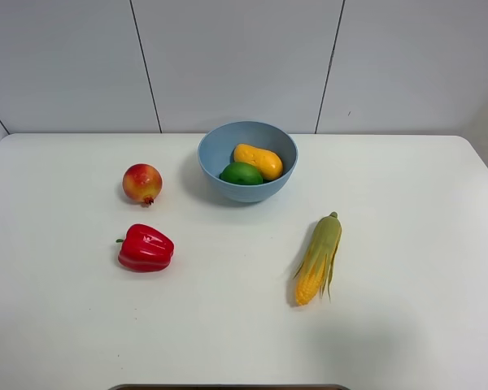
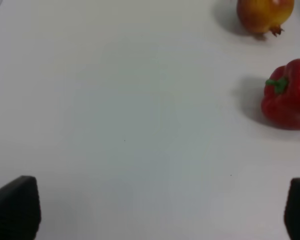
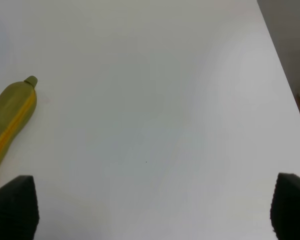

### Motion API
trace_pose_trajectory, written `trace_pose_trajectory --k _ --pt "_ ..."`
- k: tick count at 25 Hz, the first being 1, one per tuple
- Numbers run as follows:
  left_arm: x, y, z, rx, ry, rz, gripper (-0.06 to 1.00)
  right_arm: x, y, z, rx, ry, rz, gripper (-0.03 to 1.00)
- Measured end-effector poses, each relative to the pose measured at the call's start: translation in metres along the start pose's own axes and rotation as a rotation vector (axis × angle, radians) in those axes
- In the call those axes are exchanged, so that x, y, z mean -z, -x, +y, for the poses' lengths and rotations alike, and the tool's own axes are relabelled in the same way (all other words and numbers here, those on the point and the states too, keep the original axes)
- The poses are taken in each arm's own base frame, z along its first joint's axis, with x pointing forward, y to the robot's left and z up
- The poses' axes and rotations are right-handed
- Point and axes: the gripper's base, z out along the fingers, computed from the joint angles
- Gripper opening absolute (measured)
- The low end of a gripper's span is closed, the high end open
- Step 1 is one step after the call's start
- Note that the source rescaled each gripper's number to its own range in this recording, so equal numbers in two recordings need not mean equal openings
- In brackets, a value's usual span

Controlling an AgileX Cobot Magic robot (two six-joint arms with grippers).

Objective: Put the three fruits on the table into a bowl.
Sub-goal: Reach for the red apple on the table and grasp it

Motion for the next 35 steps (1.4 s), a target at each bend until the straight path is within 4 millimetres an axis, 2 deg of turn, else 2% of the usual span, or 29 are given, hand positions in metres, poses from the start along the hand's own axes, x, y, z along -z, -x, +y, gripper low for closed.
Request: trace_pose_trajectory --k 8,31,33,35 --pt "0.000 0.000 0.000 0.000 0.000 0.000 1.00 0.019 -0.013 -0.002 -0.010 0.005 -0.140 0.92" --pt "0.000 0.000 0.000 0.000 0.001 -0.003 1.00 0.020 -0.013 -0.002 -0.018 0.009 -0.143 0.93" --pt "0.001 0.006 0.000 -0.003 0.000 0.005 1.00 0.020 -0.013 -0.002 -0.018 0.009 -0.143 0.93" --pt "0.002 0.019 0.000 -0.025 -0.001 0.032 1.00 0.020 -0.013 -0.002 -0.018 0.009 -0.143 0.93"
